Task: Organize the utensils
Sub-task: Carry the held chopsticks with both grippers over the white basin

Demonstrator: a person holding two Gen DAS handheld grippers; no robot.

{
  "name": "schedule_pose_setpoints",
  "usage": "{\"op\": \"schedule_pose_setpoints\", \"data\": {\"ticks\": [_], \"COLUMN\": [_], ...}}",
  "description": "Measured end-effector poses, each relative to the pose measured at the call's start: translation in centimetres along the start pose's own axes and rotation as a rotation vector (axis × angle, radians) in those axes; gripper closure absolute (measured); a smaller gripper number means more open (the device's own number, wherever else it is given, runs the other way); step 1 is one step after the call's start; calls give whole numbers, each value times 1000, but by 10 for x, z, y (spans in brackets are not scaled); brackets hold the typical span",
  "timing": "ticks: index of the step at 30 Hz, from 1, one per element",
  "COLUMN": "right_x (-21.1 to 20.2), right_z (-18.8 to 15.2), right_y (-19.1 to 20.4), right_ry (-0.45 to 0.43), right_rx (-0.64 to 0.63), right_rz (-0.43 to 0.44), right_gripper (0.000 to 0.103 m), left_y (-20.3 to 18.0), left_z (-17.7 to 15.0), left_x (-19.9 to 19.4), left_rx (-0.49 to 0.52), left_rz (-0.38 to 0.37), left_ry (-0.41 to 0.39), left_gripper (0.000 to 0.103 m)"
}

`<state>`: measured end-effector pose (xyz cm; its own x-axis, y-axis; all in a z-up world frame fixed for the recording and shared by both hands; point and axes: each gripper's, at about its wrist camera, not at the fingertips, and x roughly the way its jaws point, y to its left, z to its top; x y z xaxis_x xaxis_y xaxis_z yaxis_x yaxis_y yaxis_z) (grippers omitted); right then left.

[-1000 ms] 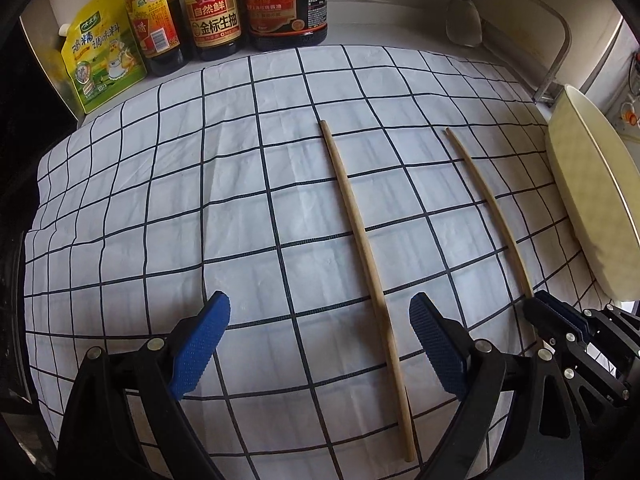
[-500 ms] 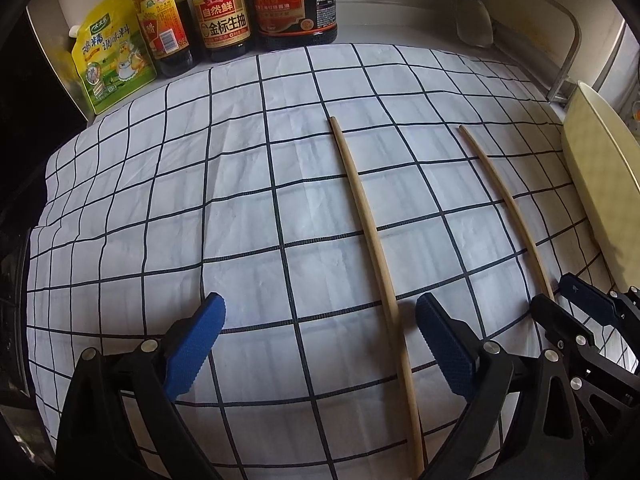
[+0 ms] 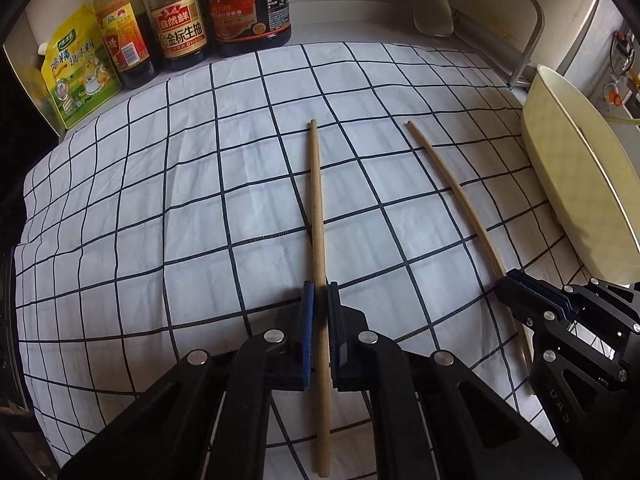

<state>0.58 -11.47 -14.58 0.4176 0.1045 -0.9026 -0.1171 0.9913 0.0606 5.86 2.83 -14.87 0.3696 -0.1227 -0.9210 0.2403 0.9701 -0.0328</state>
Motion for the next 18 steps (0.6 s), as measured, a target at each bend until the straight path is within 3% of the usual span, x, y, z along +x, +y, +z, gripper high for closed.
{"op": "schedule_pose_setpoints", "data": {"ticks": [9,18], "right_x": [-50,-108], "right_z": [2,10], "right_y": [10,-31], "right_ry": [-83,-199], "right_rx": [18,92], "right_rz": [92,97], "right_gripper": [97,97], "left_y": [15,-10], "left_z": [-4,35], "left_x": [-25,-78], "left_rx": [-39,-11], "left_rz": [-18,-48], "left_ry": [20,-93], "left_gripper": [96,96]}}
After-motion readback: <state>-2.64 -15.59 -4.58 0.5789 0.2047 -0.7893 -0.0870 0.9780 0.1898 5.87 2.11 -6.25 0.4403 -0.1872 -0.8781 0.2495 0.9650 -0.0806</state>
